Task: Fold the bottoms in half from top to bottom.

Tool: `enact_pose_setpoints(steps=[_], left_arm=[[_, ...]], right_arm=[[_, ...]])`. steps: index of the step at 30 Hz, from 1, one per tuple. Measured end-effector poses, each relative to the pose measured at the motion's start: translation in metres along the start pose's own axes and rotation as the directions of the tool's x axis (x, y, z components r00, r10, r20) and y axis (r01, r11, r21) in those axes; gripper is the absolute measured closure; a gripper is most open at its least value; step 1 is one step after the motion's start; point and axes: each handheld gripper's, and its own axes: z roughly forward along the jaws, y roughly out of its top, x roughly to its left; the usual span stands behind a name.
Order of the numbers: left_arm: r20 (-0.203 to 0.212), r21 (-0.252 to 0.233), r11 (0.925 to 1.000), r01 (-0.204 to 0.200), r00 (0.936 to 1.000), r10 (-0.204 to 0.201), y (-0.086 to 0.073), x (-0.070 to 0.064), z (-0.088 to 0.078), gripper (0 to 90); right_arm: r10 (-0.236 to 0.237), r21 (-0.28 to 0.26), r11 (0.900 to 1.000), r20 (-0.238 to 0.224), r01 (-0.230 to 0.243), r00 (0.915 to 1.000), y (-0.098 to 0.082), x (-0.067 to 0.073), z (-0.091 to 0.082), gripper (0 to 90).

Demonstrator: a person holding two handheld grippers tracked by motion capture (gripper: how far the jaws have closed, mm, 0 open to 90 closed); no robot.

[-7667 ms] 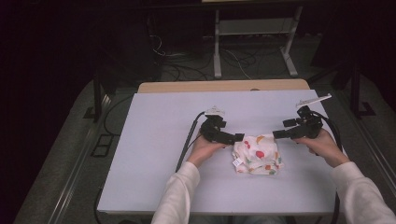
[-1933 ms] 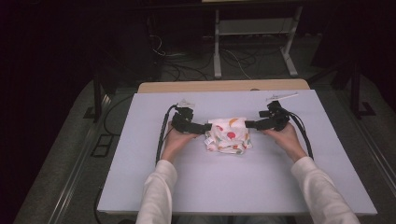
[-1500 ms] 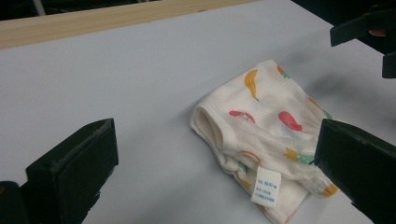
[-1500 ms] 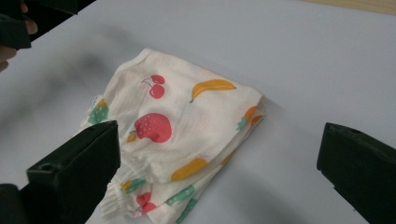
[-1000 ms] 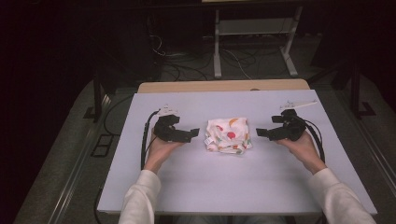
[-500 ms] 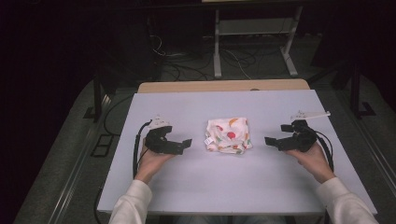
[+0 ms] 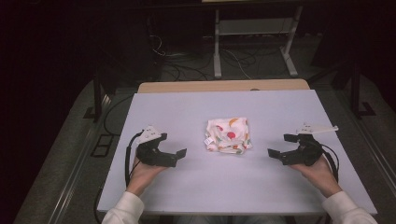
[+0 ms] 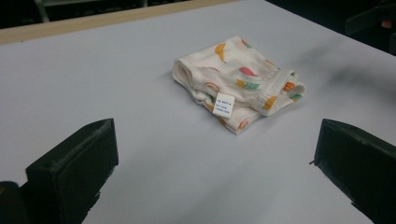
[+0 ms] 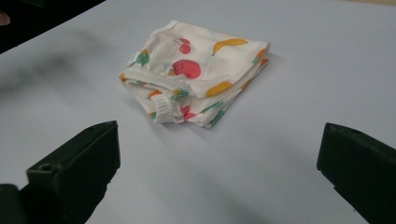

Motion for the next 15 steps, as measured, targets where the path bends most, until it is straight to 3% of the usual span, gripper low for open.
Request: enact_pose_setpoints(steps=[12, 15], left_arm=[[-0.015, -0.013, 0.9997, -0.020, 0.9997, 0.020, -0.025, -0.005, -0.011, 0.0], [-0.014, -0.008, 0.9999, -0.015, 0.9998, 0.015, -0.031, -0.002, -0.014, 0.0]], right_arm=[[0.005, 0.003, 1.000, 0.053, -0.005, 0.9986, -0.025, 0.010, -0.010, 0.0], [0.022, 0.049, 0.999, 0.057, -0.024, 0.9982, -0.031, 0.008, -0.009, 0.0]])
